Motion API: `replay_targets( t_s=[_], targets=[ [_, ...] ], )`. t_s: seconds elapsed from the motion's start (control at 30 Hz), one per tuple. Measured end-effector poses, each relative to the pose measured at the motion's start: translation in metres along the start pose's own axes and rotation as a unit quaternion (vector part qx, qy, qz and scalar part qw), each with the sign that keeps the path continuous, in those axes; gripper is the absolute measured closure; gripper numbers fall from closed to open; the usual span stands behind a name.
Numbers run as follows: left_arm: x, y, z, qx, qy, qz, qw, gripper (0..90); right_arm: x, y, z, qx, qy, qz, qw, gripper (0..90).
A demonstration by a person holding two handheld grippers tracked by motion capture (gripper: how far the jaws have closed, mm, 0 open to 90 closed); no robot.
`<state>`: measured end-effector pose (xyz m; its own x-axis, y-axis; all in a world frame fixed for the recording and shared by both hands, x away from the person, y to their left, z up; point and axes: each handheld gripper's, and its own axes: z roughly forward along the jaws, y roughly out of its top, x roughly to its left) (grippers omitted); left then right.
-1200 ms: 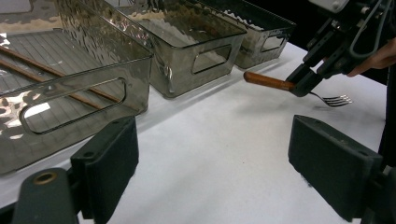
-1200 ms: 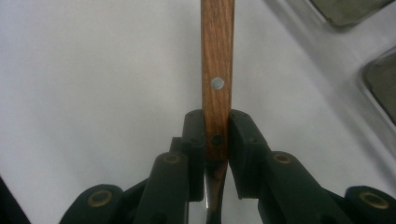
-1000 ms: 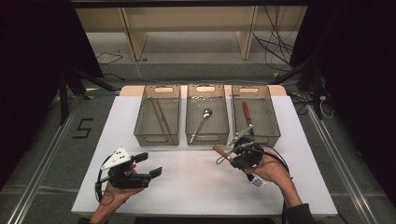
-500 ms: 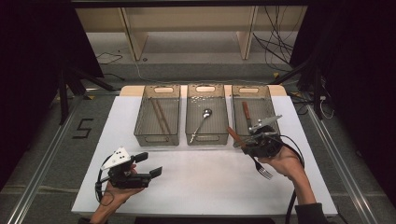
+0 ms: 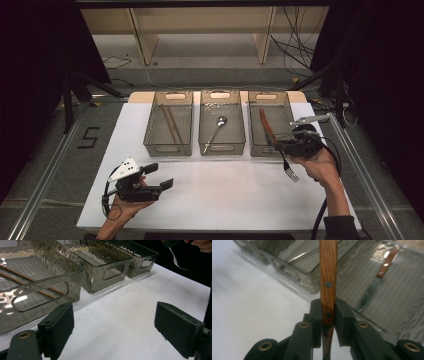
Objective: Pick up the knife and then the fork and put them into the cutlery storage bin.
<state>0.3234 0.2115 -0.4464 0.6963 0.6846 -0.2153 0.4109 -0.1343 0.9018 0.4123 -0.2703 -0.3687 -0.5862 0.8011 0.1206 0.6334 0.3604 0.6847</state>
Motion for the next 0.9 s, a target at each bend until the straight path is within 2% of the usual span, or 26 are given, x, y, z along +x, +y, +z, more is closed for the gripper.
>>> replay_targets(
  t_s=[0.03,0.07,0.13,0.27,0.37,0.53,0.77,0.9],
  targets=[
    [0.000,0.000,0.000,-0.001,0.000,0.000,1.0000,15.7,0.000,0.000,0.000,0.000,0.000,0.000,1.0000,78.0],
    [0.000,0.000,0.000,-0.002,0.001,0.000,1.0000,15.7,-0.007,0.003,-0.003,-0.013,-0.005,0.011,0.9998,78.0],
    [0.000,0.000,0.000,-0.001,0.002,-0.001,1.0000,15.7,-0.012,0.008,-0.006,-0.022,-0.011,0.020,0.9995,78.0],
    [0.000,0.000,0.000,-0.002,0.001,-0.001,1.0000,15.7,-0.019,0.018,-0.008,-0.035,-0.020,0.031,0.9987,78.0],
    [0.001,0.000,0.000,-0.001,0.001,0.000,1.0000,15.7,-0.026,0.032,-0.007,-0.048,-0.024,0.042,0.9976,78.0],
    [0.001,0.000,0.000,-0.002,0.001,-0.001,1.0000,15.7,-0.030,0.045,-0.006,-0.065,-0.027,0.046,0.9964,78.0],
    [0.000,0.000,0.000,-0.003,0.000,0.000,1.0000,15.7,-0.038,0.061,0.001,-0.087,-0.044,0.069,0.9929,77.9],
    [0.000,0.000,0.000,-0.003,0.000,0.000,1.0000,15.7,-0.044,0.067,0.007,-0.098,-0.063,0.085,0.9895,77.9]
  ],
)
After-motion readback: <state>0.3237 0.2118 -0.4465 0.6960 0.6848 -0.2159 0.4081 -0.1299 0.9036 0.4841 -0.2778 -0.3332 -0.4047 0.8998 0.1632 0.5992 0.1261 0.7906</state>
